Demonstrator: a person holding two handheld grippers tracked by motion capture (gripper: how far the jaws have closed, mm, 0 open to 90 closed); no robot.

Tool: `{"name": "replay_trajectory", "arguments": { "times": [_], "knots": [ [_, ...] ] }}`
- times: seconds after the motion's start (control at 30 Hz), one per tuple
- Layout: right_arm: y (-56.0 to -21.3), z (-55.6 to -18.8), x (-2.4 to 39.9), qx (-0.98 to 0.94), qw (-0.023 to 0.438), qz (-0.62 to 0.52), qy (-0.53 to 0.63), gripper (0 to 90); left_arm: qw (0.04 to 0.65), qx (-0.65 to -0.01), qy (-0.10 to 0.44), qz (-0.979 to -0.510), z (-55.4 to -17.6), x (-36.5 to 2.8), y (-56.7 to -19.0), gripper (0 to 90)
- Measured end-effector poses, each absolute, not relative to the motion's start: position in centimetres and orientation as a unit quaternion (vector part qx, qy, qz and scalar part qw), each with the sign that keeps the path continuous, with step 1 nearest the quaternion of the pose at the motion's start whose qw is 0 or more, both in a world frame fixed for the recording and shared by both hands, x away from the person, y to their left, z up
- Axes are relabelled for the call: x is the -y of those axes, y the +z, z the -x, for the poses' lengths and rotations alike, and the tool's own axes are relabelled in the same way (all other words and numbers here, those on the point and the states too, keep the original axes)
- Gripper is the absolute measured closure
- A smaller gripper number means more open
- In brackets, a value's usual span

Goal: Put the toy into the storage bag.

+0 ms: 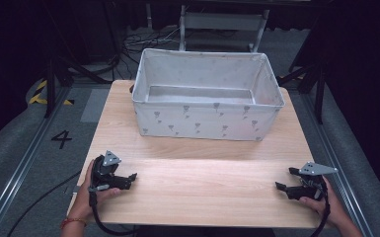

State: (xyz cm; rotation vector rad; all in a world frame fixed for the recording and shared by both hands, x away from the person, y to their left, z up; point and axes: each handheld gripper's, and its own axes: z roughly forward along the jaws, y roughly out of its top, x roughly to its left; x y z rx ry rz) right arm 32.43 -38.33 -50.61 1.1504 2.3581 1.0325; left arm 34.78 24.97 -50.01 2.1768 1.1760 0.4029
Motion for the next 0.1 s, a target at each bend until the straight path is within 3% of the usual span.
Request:
{"name": "replay_trajectory", "arguments": {
  "times": [0.1],
  "knots": [
    [-50.61,-32.44,38.33,-0.825,0.16,-0.403,0.361,15.3,0.312,-0.446,0.153,-0.825,-34.78,-24.97,-50.02,3.0]
  ]
}}
